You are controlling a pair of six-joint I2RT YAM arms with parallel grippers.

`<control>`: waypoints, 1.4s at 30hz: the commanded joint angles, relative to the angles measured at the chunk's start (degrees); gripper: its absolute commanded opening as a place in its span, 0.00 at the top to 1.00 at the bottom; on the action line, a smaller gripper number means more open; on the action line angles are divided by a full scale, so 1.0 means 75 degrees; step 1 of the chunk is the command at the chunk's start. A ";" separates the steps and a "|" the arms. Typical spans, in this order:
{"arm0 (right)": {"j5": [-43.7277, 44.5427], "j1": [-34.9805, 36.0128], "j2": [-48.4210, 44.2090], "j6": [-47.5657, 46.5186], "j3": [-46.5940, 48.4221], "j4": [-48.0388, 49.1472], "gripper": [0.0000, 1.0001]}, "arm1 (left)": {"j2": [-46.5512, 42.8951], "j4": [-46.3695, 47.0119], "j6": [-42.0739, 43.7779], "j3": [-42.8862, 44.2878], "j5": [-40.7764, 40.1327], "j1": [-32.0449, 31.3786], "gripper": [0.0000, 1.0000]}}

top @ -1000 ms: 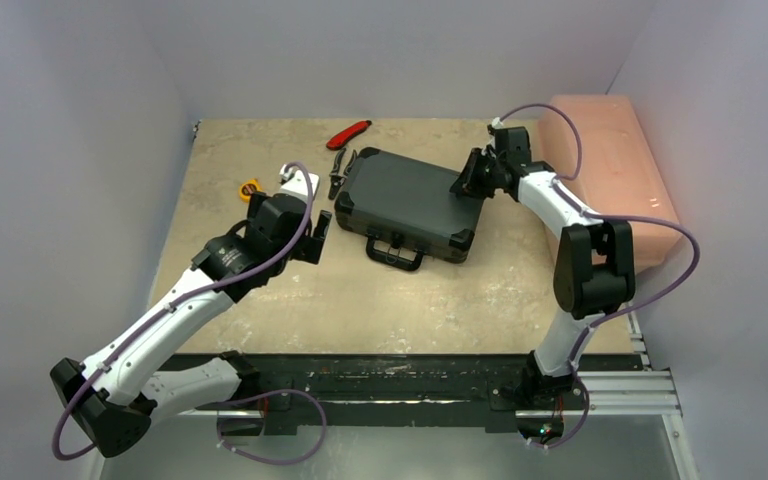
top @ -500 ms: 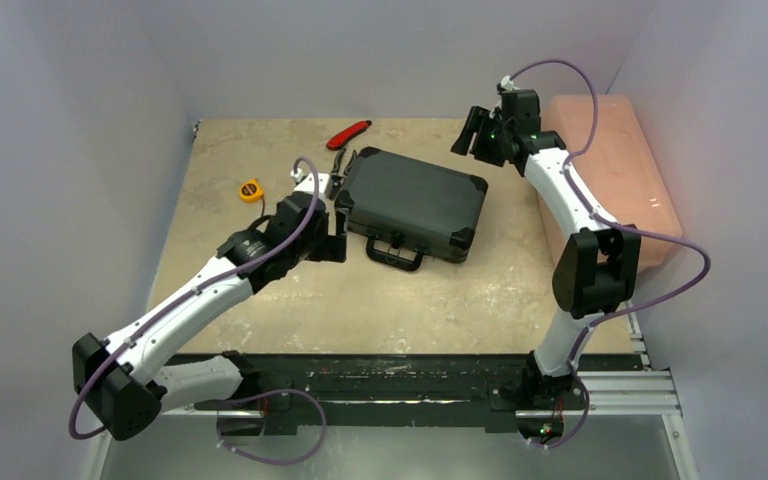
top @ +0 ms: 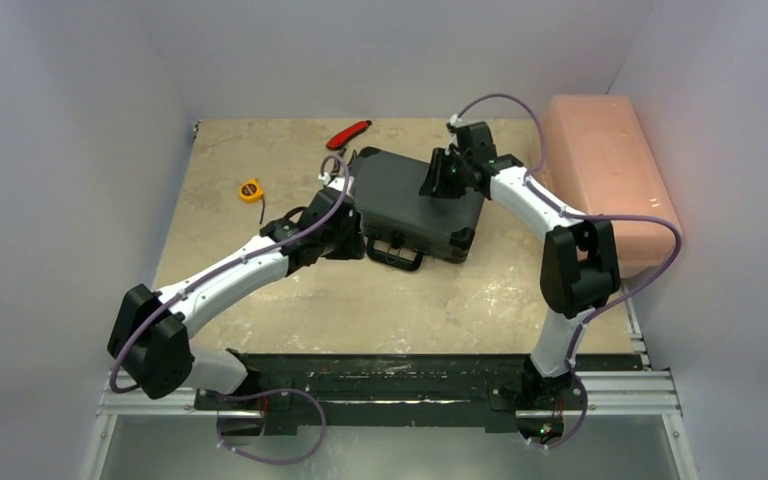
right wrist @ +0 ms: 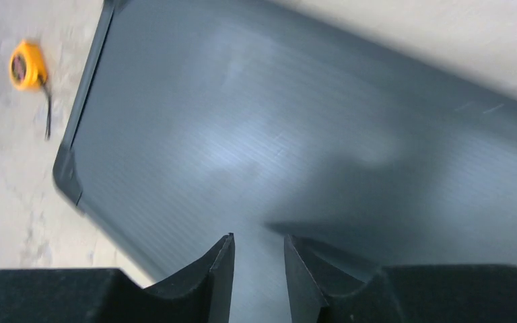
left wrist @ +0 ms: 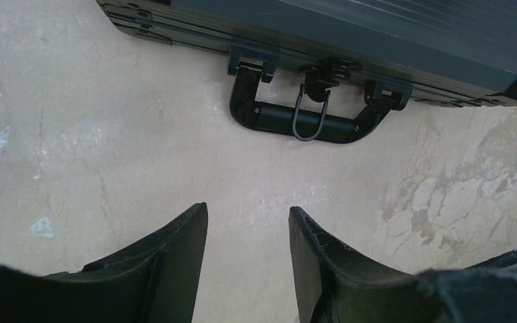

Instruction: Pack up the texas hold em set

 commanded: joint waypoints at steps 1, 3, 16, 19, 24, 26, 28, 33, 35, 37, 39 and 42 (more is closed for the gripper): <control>-0.0574 0.0373 -0.0736 0.0139 -0.0616 0.0657 0.65 | 0.0404 0.0657 -0.0305 0.0160 0.0403 0.0035 0.56; -0.0599 0.0454 -0.0790 0.0132 -0.0806 0.0719 0.69 | 0.0603 0.0733 -0.0373 0.0155 0.0453 0.0035 0.59; -0.0615 0.0501 -0.0888 0.0376 -0.2120 0.1414 0.85 | 0.1831 0.1036 -0.0744 0.0322 0.0826 0.0035 0.87; -0.0580 0.0501 -0.0982 0.0411 -0.2416 0.1526 0.86 | 0.2135 0.1136 -0.0956 0.0375 0.0935 0.0035 0.91; -0.0471 0.0501 -0.1089 0.0423 -0.2796 0.1628 0.89 | 0.2728 0.1252 -0.1481 0.0558 0.1140 0.0035 1.00; -0.0455 0.0506 -0.1141 0.0423 -0.2918 0.1727 0.91 | 0.2965 0.1198 -0.1621 0.0718 0.1217 0.0035 1.00; -0.0435 0.0510 -0.1177 0.0423 -0.2982 0.1784 0.92 | 0.3107 0.1203 -0.1755 0.0784 0.1286 0.0035 1.00; -0.0420 0.0504 -0.1135 0.0423 -0.3017 0.1812 0.97 | 0.3289 0.1304 -0.2069 0.0784 0.1106 0.0035 1.00; -0.0420 0.0504 -0.1102 0.0435 -0.3042 0.1840 0.98 | 0.3369 0.1308 -0.2190 0.0807 0.0950 0.0034 1.00; -0.0440 0.0509 -0.1077 0.0446 -0.3063 0.1871 0.99 | 0.3431 0.1287 -0.2358 0.0816 0.0863 0.0035 1.00; -0.0465 0.0498 -0.1064 0.0455 -0.3073 0.1891 0.99 | 0.3489 0.1341 -0.2480 0.0817 0.0837 0.0030 1.00; -0.0479 0.0499 -0.1062 0.0447 -0.3070 0.1885 1.00 | 0.3550 0.1430 -0.2662 0.0801 0.0774 0.0035 1.00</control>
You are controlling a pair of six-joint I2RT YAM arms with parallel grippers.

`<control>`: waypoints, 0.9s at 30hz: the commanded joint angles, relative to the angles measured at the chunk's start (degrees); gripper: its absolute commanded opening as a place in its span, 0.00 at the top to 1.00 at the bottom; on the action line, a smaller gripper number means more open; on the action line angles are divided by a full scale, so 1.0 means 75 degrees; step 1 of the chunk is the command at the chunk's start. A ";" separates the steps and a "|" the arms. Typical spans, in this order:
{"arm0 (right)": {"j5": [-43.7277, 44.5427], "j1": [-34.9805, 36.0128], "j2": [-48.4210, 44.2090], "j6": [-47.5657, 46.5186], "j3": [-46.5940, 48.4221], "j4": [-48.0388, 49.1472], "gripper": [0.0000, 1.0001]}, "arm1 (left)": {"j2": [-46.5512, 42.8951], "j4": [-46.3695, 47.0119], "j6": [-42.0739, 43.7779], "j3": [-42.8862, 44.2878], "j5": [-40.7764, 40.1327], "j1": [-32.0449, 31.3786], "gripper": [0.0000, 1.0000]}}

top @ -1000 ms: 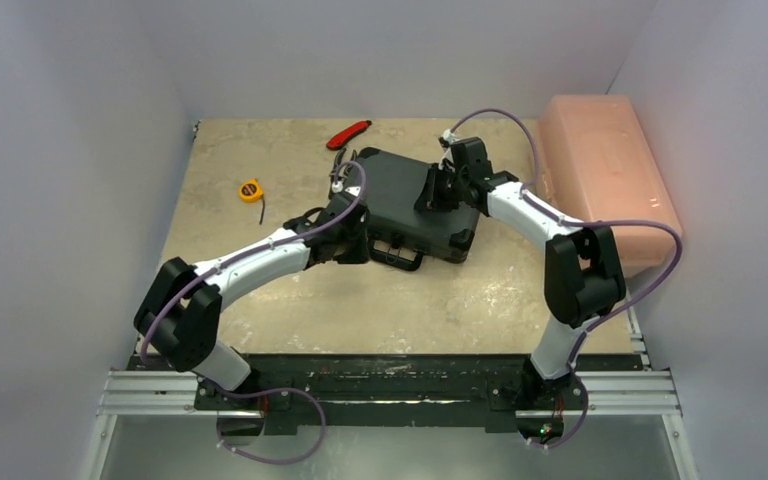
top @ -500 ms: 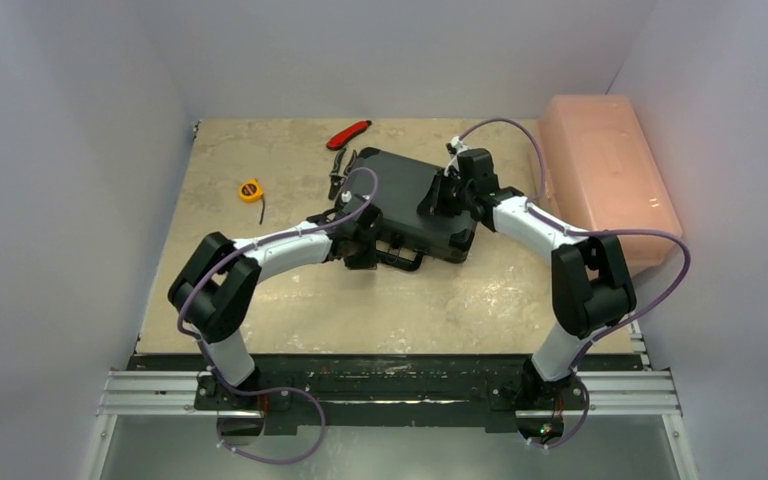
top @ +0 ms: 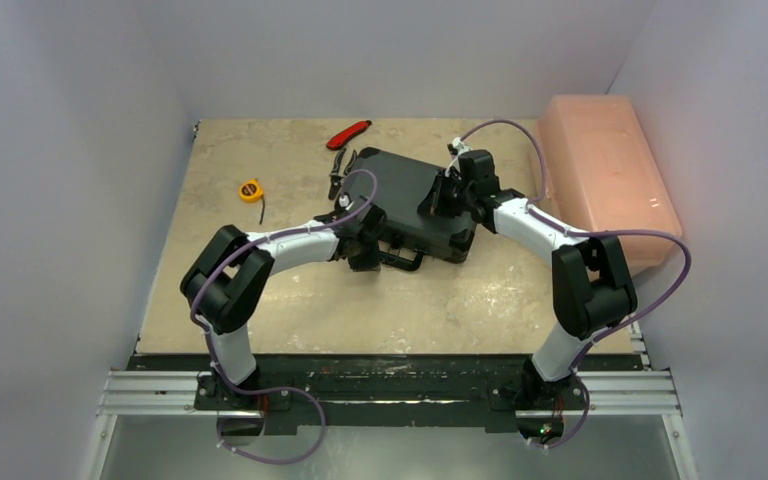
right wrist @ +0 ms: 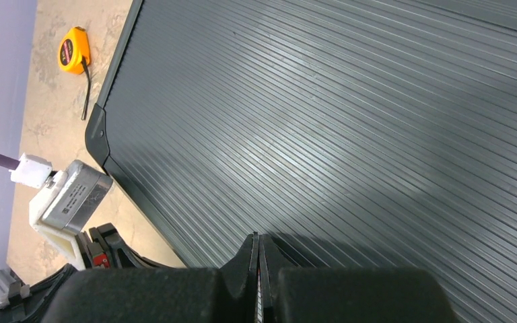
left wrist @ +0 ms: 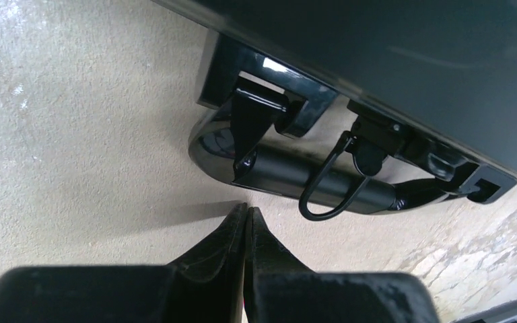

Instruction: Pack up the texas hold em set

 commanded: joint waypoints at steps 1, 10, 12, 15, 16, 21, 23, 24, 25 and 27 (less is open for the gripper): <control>0.0066 0.0038 0.0088 -0.0072 -0.0300 -0.0604 1.00 | 0.0109 0.0365 -0.0529 0.0245 -0.0269 0.0035 1.00; 0.0055 0.0030 0.0178 -0.0055 -0.0400 -0.0553 1.00 | 0.0201 0.1057 -0.0816 0.0039 -0.0197 0.0035 1.00; 0.0063 0.0035 0.0203 -0.0043 -0.0415 -0.0547 1.00 | 0.0198 0.1057 -0.0811 0.0071 -0.0183 0.0035 1.00; 0.0077 0.0034 0.0211 -0.0043 -0.0421 -0.0558 1.00 | 0.0173 0.0975 -0.0782 0.0135 -0.0202 0.0035 1.00; 0.0084 0.0035 0.0216 -0.0043 -0.0420 -0.0554 1.00 | 0.0158 0.0966 -0.0778 0.0153 -0.0219 0.0035 1.00; 0.0106 0.0033 0.0217 -0.0049 -0.0407 -0.0606 1.00 | 0.0037 0.0974 -0.0759 0.0204 -0.0214 0.0034 1.00; 0.0130 0.0028 0.0205 -0.0054 -0.0407 -0.0629 1.00 | -0.0034 0.0952 -0.0764 0.0219 -0.0213 0.0035 1.00; 0.0142 0.0033 0.0205 -0.0065 -0.0407 -0.0631 1.00 | -0.0063 0.0944 -0.0789 0.0225 -0.0213 0.0035 1.00; 0.0148 0.0032 0.0195 -0.0069 -0.0407 -0.0641 1.00 | -0.0084 0.0950 -0.0805 0.0230 -0.0200 0.0035 1.00; 0.0166 0.0031 0.0193 -0.0077 -0.0401 -0.0650 1.00 | -0.0113 0.0992 -0.0876 0.0236 -0.0146 0.0034 1.00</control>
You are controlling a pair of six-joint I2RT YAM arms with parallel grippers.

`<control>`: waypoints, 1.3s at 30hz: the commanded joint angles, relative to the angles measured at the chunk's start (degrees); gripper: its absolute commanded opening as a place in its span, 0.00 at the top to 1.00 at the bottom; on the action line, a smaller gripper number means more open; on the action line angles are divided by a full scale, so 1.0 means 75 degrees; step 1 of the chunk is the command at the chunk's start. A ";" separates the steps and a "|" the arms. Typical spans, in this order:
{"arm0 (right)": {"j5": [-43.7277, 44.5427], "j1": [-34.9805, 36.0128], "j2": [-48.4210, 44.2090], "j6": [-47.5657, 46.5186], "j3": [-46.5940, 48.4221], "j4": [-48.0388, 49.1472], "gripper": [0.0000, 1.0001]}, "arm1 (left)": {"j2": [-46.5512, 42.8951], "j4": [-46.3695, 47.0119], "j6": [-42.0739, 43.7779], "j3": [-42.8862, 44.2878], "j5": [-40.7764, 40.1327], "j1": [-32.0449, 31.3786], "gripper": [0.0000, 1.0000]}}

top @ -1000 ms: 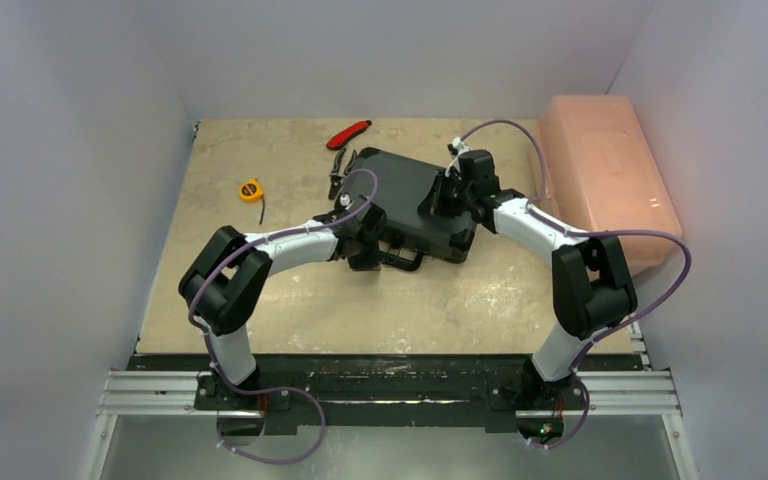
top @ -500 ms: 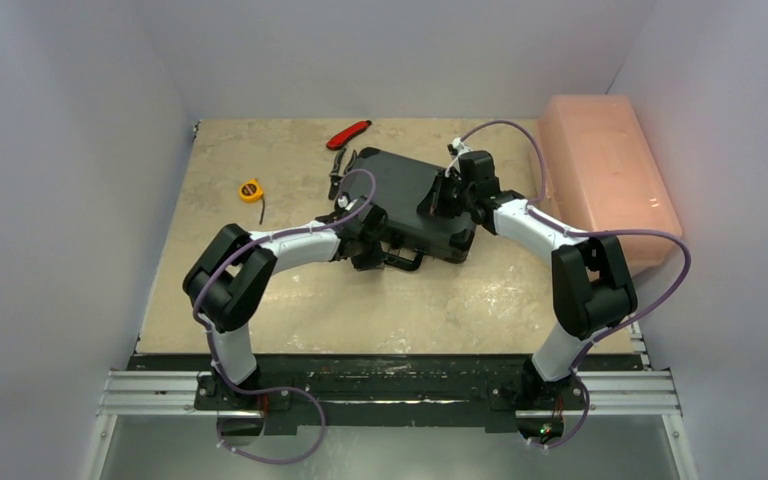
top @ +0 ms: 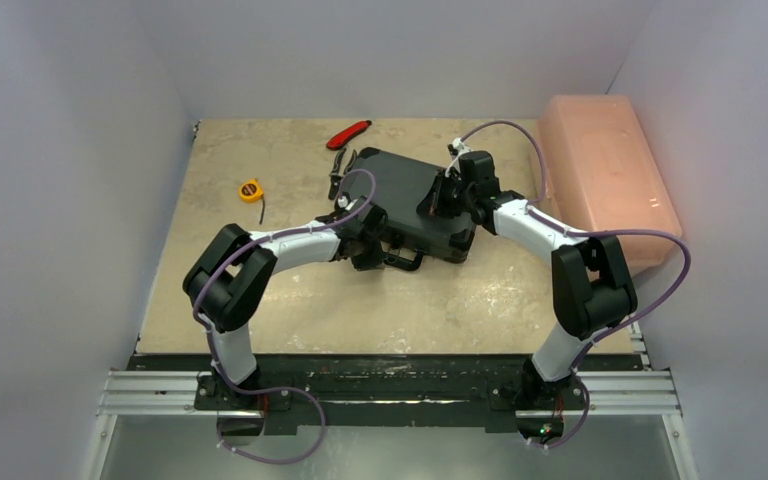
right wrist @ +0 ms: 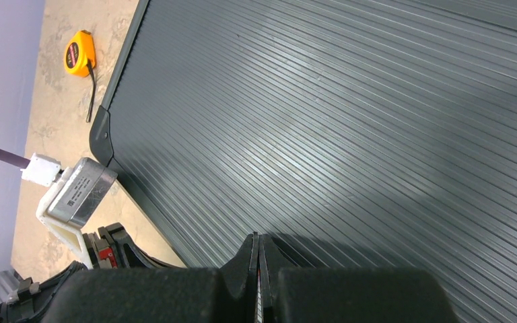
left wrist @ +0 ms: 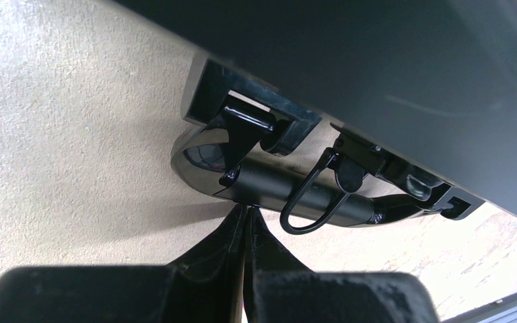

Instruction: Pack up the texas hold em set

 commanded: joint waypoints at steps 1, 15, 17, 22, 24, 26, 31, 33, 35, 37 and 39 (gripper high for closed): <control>0.0194 0.0026 0.0193 -0.0142 -0.0285 -0.0896 1.00 | -0.0277 0.0662 -0.0242 0.0246 -0.0057 0.0040 1.00; 0.0239 0.0028 0.0205 -0.0166 -0.0261 -0.0935 1.00 | -0.0490 0.0756 -0.0285 0.0333 0.0067 0.0041 1.00; 0.0251 0.0025 0.0205 -0.0166 -0.0261 -0.0939 1.00 | -0.0468 0.0777 -0.0287 0.0345 0.0092 0.0034 1.00; 0.0254 0.0033 0.0239 -0.0166 -0.0259 -0.0939 1.00 | -0.0482 0.0815 -0.0350 0.0325 0.0133 0.0040 1.00; 0.0254 0.0030 0.0240 -0.0166 -0.0261 -0.0929 1.00 | -0.0528 0.0926 -0.0443 0.0293 0.0196 0.0038 1.00; 0.0254 0.0027 0.0250 -0.0166 -0.0261 -0.0938 1.00 | -0.0569 0.0972 -0.0483 0.0324 0.0199 0.0040 1.00; 0.0260 0.0026 0.0264 -0.0166 -0.0272 -0.0933 1.00 | -0.0584 0.0907 -0.0475 0.0438 0.0168 0.0041 1.00; 0.0265 0.0028 0.0246 -0.0166 -0.0272 -0.0938 1.00 | -0.0573 0.0909 -0.0475 0.0450 0.0170 0.0041 1.00; 0.0277 0.0030 0.0240 -0.0166 -0.0273 -0.0945 1.00 | -0.0533 0.0926 -0.0485 0.0462 0.0172 0.0041 1.00; 0.0277 0.0027 0.0251 -0.0166 -0.0273 -0.0938 1.00 | -0.0484 0.0934 -0.0484 0.0490 0.0176 0.0038 1.00; 0.0277 0.0034 0.0262 -0.0169 -0.0273 -0.0930 1.00 | -0.0393 0.0944 -0.0468 0.0550 0.0176 0.0035 1.00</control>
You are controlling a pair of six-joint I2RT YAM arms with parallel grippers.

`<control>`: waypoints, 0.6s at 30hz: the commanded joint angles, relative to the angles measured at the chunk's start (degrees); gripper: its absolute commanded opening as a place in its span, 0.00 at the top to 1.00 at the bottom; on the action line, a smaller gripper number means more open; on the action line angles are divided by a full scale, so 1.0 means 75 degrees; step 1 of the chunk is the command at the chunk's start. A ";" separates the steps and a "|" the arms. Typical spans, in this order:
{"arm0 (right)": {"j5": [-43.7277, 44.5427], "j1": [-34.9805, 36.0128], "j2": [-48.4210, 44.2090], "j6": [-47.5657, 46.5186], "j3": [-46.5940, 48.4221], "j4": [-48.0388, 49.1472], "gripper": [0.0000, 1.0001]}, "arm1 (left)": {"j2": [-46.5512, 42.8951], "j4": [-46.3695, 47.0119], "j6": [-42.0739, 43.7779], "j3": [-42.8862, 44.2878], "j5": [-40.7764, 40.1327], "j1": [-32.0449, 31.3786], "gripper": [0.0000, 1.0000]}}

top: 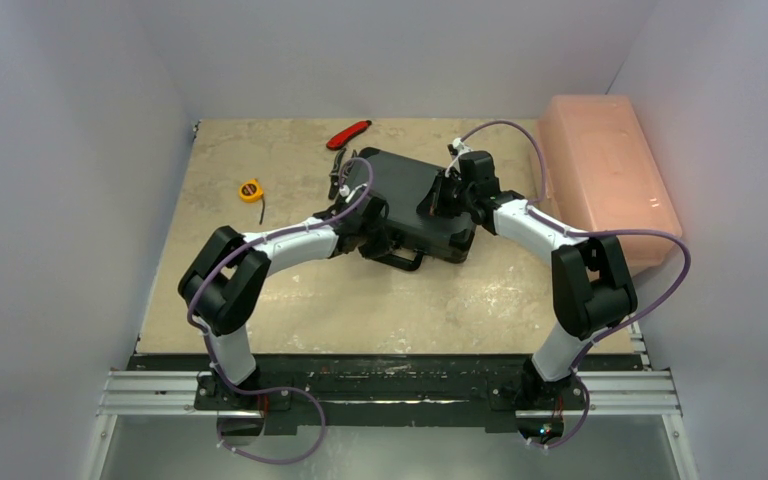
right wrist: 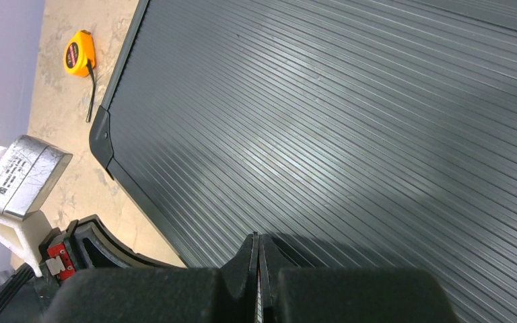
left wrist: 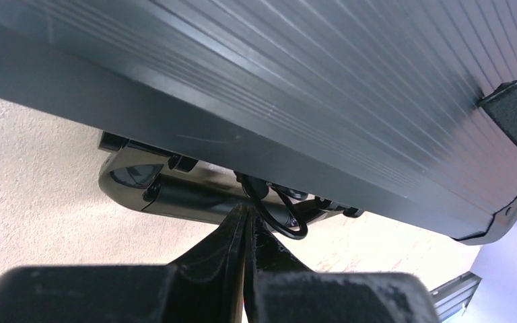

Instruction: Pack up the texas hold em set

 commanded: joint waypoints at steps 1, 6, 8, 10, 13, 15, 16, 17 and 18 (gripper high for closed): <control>0.0271 0.0027 0.0263 -0.0172 -0.0273 -0.0933 1.00 | -0.0123 0.0293 -0.0050 0.0372 -0.0031 0.0035 1.00; 0.0271 0.0026 0.0275 -0.0172 -0.0284 -0.0924 1.00 | 0.0120 0.0304 0.0042 0.0624 -0.0026 0.0047 1.00; 0.0271 0.0037 0.0278 -0.0174 -0.0284 -0.0929 1.00 | 0.0150 0.0324 0.0055 0.0703 -0.0025 0.0047 1.00; 0.0283 0.0032 0.0275 -0.0174 -0.0284 -0.0924 1.00 | 0.0151 0.0325 0.0092 0.0775 -0.0034 0.0047 1.00; 0.0283 0.0034 0.0287 -0.0174 -0.0284 -0.0918 1.00 | 0.0140 0.0255 0.0130 0.0868 -0.0071 0.0053 1.00; 0.0272 0.0026 0.0298 -0.0173 -0.0282 -0.0913 1.00 | 0.0139 0.0199 0.0175 0.0929 -0.0094 0.0046 1.00; 0.0271 0.0025 0.0299 -0.0174 -0.0284 -0.0912 1.00 | 0.0139 0.0176 0.0183 0.0956 -0.0106 0.0047 1.00; 0.0271 0.0030 0.0299 -0.0174 -0.0284 -0.0912 1.00 | 0.0136 0.0147 0.0206 0.0977 -0.0123 0.0053 1.00; 0.0271 0.0033 0.0299 -0.0174 -0.0284 -0.0912 1.00 | 0.0133 0.0115 0.0219 0.1000 -0.0138 0.0057 1.00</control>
